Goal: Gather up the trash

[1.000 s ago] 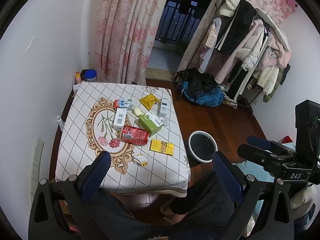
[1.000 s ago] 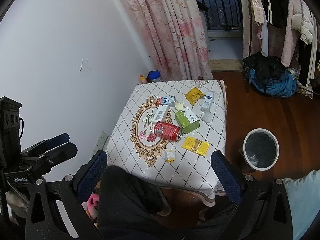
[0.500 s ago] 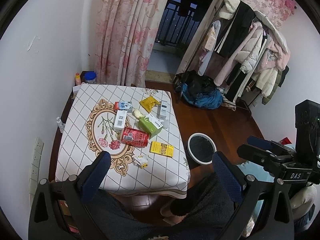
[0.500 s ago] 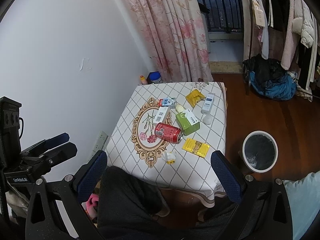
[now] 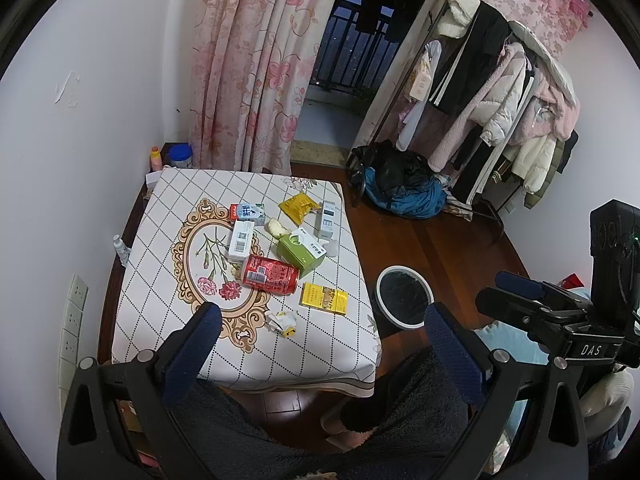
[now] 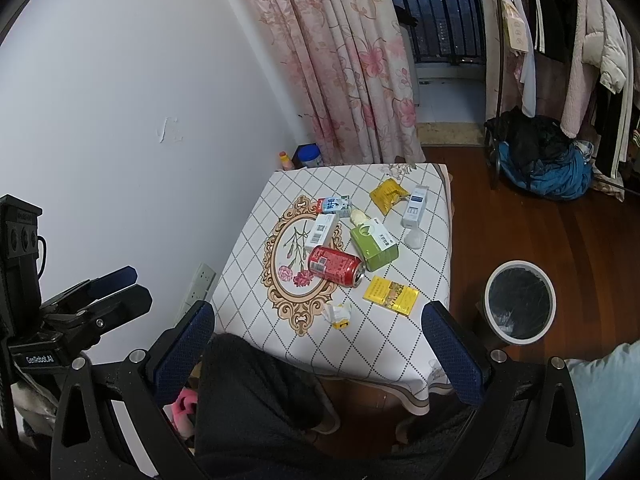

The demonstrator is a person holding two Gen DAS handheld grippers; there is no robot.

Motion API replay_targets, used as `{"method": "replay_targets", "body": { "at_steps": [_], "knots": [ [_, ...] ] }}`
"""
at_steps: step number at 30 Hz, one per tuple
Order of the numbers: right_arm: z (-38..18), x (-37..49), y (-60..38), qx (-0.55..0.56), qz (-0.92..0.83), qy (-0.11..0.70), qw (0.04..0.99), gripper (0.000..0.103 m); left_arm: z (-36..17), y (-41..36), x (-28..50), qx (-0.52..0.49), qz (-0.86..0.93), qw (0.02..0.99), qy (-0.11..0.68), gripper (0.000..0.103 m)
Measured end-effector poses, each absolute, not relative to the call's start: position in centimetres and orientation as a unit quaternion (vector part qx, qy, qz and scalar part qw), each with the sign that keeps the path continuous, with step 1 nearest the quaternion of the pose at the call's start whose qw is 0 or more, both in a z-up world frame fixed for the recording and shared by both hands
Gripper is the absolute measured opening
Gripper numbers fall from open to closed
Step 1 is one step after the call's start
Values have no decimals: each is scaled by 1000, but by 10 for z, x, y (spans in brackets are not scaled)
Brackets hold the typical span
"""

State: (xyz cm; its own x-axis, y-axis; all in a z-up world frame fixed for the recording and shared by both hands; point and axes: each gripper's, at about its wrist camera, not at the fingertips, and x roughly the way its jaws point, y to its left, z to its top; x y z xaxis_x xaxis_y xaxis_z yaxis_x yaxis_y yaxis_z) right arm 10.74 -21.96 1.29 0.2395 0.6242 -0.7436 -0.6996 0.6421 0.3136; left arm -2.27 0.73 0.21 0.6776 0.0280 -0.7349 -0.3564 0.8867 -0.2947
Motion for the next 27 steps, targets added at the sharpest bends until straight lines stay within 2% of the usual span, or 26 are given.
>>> {"method": "replay_targets", "body": {
  "at_steps": [9, 13, 20, 27],
  "knots": [
    [10, 111, -220, -33, 413, 454, 789, 103, -1, 11, -21, -211, 115, 889, 390, 103],
    [-12, 136, -209, -25, 380, 471, 795, 103, -20, 28, -1, -178, 199, 876, 402, 103],
    [-106, 214, -152, -66, 326, 536, 776, 103, -118, 97, 59, -153, 323, 809, 467, 103],
    [-210, 283, -45, -179, 310, 582, 730, 103, -192, 136, 108, -146, 355, 756, 530, 103]
  ]
}}
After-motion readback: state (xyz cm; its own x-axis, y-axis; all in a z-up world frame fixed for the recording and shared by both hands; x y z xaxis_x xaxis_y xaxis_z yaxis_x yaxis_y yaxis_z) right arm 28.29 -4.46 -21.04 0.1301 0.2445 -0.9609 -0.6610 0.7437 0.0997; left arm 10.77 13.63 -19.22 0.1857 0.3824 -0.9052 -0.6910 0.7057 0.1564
